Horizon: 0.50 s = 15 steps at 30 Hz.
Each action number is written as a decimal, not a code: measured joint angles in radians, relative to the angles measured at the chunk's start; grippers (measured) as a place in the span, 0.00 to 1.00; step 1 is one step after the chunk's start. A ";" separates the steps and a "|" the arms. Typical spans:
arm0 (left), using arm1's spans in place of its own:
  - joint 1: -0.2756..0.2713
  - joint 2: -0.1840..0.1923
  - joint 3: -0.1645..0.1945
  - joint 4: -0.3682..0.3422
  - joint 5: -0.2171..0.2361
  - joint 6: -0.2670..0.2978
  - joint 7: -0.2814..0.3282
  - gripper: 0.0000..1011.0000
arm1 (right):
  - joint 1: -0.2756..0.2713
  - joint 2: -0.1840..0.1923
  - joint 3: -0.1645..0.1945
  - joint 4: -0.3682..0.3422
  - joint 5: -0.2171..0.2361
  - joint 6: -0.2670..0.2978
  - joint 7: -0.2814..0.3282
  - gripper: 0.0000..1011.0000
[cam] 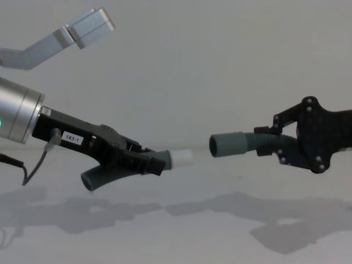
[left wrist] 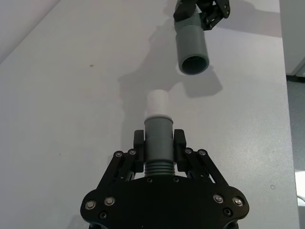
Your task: Use both hands to pick up one end of the pipe from the table, align the ends, and insert them.
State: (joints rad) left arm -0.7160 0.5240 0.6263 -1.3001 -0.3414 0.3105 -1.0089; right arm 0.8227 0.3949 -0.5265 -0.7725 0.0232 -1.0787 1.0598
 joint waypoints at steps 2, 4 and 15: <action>0.000 0.000 0.000 0.000 0.000 0.000 0.000 0.32 | 0.000 -0.004 0.004 0.003 -0.027 -0.005 -0.020 0.21; 0.000 0.000 0.000 0.000 0.000 0.000 0.000 0.32 | 0.000 -0.009 0.012 0.006 -0.064 -0.011 -0.049 0.21; 0.000 0.000 0.000 0.000 0.000 0.000 0.000 0.32 | 0.005 -0.038 0.051 0.030 -0.290 -0.045 -0.218 0.21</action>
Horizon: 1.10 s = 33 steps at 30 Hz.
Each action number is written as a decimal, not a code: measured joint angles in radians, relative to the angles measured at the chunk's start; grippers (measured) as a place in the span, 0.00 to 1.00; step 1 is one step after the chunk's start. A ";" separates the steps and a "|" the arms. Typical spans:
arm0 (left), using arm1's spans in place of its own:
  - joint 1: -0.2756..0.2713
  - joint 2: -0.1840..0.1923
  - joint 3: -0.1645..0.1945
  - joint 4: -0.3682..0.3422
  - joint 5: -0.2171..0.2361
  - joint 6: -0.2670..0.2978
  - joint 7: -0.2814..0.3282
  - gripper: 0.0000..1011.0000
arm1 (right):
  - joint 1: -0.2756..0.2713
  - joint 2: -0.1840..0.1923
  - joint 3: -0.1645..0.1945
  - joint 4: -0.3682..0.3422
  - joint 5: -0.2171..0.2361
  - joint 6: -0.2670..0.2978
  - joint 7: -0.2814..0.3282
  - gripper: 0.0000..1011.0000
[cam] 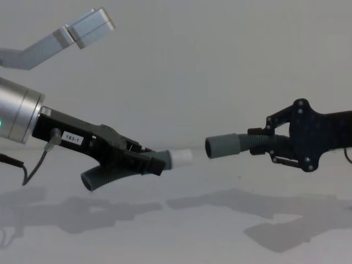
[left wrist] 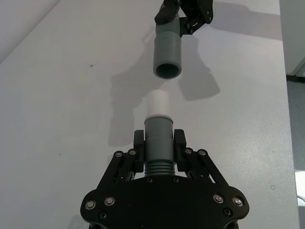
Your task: Use both hands to pick up one end of the pipe from the table, align the ends, and insert them.
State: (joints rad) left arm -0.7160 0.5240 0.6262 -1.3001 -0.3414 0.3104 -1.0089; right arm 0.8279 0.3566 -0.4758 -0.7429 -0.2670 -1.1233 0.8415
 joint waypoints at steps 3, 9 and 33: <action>0.000 0.000 0.000 0.000 0.000 0.000 0.000 0.32 | 0.004 -0.006 0.005 0.009 -0.041 -0.015 -0.030 0.21; 0.000 0.000 0.000 0.000 0.000 0.000 0.000 0.32 | 0.016 -0.018 0.014 0.032 -0.126 -0.049 -0.091 0.21; -0.009 -0.002 0.006 0.012 -0.017 -0.012 -0.017 0.32 | 0.029 -0.032 0.025 0.056 -0.229 -0.091 -0.164 0.21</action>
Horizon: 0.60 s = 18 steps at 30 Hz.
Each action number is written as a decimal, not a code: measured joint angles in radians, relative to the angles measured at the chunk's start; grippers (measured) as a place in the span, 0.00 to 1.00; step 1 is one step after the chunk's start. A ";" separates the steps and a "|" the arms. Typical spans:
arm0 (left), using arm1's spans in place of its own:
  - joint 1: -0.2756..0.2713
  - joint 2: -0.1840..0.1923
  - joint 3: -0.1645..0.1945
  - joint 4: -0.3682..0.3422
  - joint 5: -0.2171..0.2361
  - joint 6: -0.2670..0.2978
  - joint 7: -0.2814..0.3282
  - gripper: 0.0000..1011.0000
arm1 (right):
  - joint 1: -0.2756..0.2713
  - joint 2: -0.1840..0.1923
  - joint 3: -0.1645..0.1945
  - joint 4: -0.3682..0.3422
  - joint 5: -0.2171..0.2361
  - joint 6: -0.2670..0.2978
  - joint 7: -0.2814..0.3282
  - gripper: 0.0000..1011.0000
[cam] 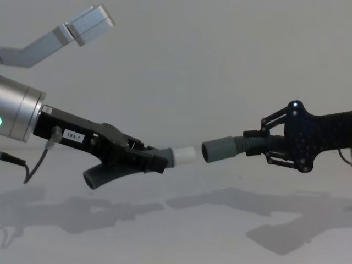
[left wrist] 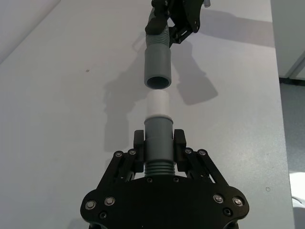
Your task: Use both hands to pick up one end of the pipe from the table, align the ends, and insert them.
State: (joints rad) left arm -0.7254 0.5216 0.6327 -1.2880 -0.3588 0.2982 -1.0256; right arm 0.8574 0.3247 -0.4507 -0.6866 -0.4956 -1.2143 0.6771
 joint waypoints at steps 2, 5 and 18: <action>-0.002 -0.001 0.002 0.003 -0.002 -0.002 -0.002 0.32 | 0.000 0.000 0.000 0.001 -0.003 -0.001 -0.003 0.21; -0.006 -0.003 0.005 0.008 -0.005 -0.005 -0.005 0.32 | 0.000 -0.001 0.001 0.002 -0.006 -0.002 -0.005 0.21; -0.015 -0.009 0.015 0.029 -0.017 -0.014 -0.010 0.32 | 0.001 -0.002 0.002 0.003 -0.014 -0.006 -0.011 0.21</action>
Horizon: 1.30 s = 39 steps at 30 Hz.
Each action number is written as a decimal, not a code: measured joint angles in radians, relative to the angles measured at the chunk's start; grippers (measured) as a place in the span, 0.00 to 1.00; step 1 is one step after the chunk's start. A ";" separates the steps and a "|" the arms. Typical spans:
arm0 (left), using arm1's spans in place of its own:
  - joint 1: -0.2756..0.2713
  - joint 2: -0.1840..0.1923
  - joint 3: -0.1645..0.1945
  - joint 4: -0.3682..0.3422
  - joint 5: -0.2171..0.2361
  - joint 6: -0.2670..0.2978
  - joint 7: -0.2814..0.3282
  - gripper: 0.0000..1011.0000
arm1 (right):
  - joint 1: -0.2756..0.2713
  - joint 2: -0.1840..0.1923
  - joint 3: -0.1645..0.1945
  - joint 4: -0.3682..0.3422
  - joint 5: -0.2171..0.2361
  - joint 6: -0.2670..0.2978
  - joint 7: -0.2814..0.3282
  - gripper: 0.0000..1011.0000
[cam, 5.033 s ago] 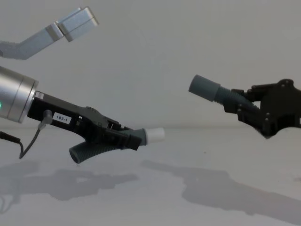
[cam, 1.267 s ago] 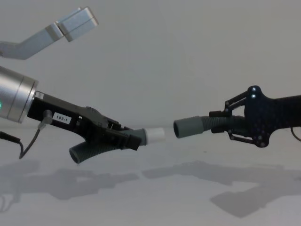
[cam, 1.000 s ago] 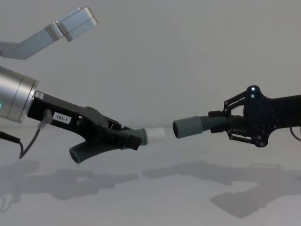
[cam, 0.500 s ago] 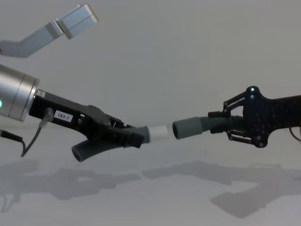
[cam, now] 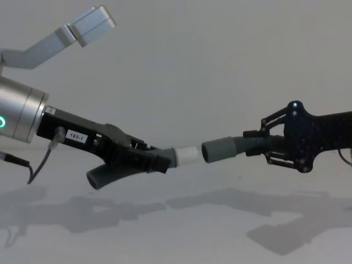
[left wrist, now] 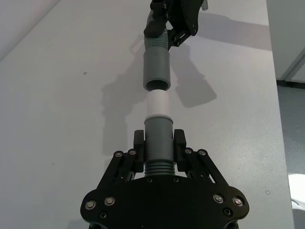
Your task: Use both hands to pick up one end of the pipe from the table, align the ends, and insert them.
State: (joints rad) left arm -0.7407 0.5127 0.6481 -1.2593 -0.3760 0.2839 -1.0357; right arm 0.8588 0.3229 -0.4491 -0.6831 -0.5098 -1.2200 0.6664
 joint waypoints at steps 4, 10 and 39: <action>-0.003 -0.003 0.003 0.007 -0.003 -0.003 0.000 0.32 | 0.000 0.000 0.000 0.000 -0.001 0.000 0.000 0.21; -0.009 -0.007 0.010 0.019 -0.008 -0.008 -0.001 0.32 | 0.000 0.000 0.000 0.001 -0.002 -0.001 -0.001 0.21; -0.034 -0.022 0.036 0.051 -0.024 -0.025 0.003 0.32 | 0.000 0.000 0.000 0.001 -0.003 -0.002 -0.002 0.21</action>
State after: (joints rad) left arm -0.7743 0.4904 0.6845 -1.2080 -0.4005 0.2587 -1.0327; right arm 0.8591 0.3226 -0.4492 -0.6825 -0.5128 -1.2216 0.6644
